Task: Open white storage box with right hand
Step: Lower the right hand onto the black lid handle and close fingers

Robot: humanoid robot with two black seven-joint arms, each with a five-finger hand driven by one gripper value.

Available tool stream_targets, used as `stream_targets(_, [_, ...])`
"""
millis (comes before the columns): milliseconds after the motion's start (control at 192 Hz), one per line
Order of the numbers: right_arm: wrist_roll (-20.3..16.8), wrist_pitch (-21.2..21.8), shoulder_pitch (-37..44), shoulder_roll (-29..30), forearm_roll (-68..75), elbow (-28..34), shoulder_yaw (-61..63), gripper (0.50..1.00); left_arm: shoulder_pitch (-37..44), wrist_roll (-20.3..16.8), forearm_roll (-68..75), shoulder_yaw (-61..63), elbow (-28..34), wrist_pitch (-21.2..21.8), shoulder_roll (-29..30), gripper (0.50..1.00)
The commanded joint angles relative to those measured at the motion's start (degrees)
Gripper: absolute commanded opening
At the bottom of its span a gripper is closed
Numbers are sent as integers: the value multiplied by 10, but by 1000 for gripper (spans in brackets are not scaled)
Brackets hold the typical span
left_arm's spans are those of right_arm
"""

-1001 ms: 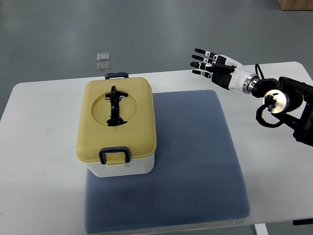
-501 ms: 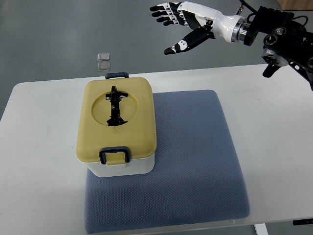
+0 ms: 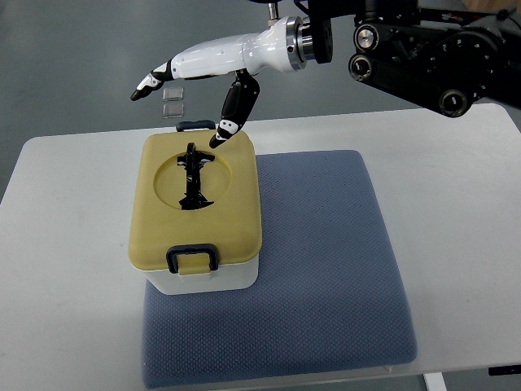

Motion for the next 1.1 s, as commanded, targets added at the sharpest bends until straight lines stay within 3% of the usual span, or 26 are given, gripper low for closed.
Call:
stream_targets(0, [2, -2, 24, 22, -53, 2, -32, 930, 0, 0, -1, 0, 0, 0, 0, 1000])
stream_targets(276, [3, -4, 59, 57, -107, -1, -70, 930, 0, 0, 0, 0, 0, 0, 0, 1000])
stream_targets(480, [0, -31, 61, 85, -136, -6, -116, 928, 0, 0, 0, 0, 0, 0, 0, 1000])
stream_targets(829, [-4, -55, 52, 89, -143, -29, -117, 921, 0, 0, 0, 0, 0, 0, 0, 1000])
stream_targets(944, [-5, -56, 46, 91, -142, -29, -118, 907, 0, 0, -1, 0, 0, 0, 0, 1000])
stream_targets(1095, [-5, -60, 44, 92, -143, -29, -120, 819, 0, 0, 0, 0, 0, 0, 0, 1000])
